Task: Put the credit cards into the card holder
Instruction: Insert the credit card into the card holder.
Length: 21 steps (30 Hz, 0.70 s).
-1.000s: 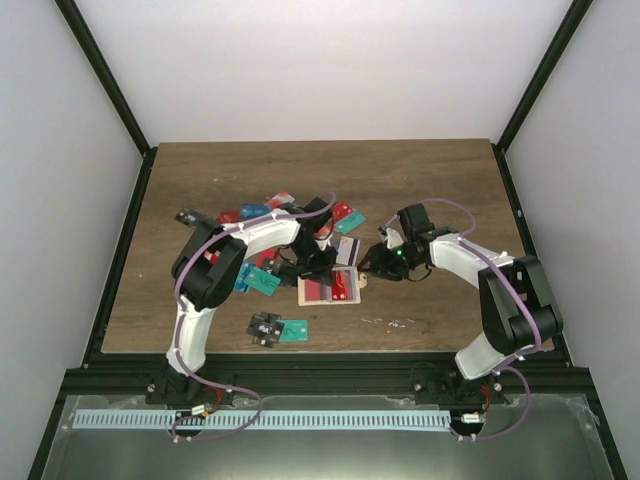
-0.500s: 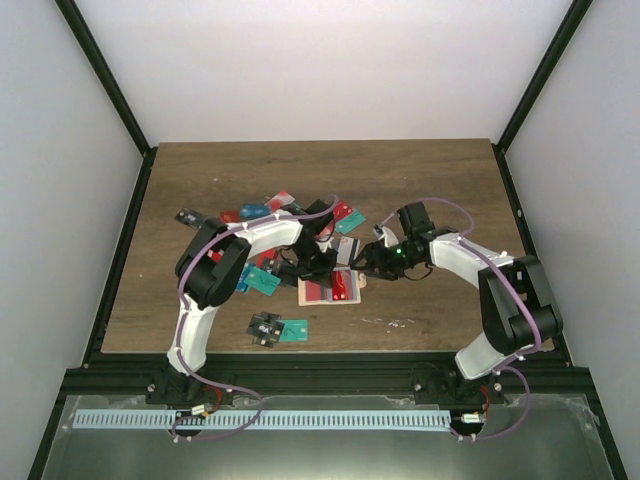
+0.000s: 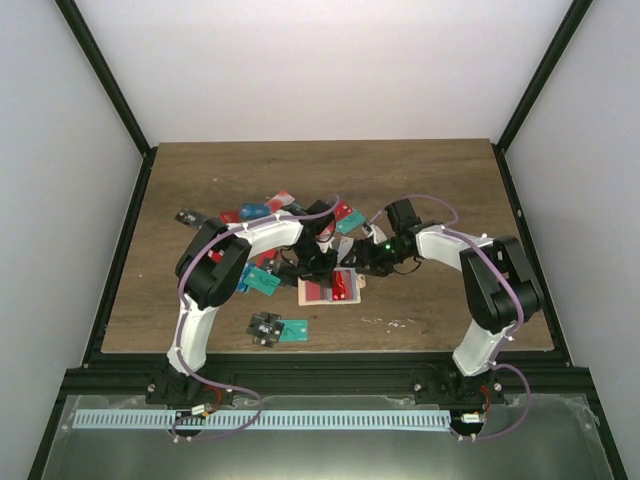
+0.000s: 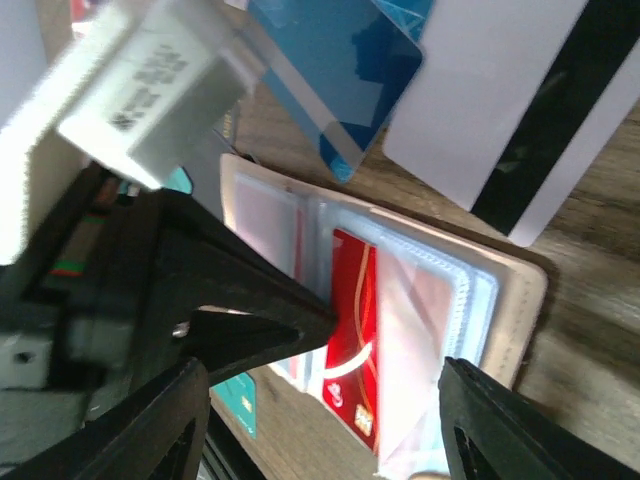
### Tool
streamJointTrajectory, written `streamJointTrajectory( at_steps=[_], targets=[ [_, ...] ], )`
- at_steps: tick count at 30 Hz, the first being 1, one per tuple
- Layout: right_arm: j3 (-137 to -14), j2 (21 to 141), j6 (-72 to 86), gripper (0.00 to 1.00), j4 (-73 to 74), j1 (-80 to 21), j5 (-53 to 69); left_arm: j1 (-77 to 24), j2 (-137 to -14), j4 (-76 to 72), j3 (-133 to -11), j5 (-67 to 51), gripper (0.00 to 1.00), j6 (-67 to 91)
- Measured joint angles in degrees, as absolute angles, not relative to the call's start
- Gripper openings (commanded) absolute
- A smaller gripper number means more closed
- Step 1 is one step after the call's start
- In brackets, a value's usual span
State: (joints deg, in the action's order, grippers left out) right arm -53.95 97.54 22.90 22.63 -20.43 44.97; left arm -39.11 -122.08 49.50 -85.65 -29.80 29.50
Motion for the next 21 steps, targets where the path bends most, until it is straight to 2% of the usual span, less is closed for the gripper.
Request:
streamJointTrajectory(
  at_steps=[21],
  targets=[
    [-54.13,103.13,22.26,0.61,19.09,-20.43,46.78,-39.09,-122.08,49.12,-85.41,-30.13,0.04,28.08]
  ],
)
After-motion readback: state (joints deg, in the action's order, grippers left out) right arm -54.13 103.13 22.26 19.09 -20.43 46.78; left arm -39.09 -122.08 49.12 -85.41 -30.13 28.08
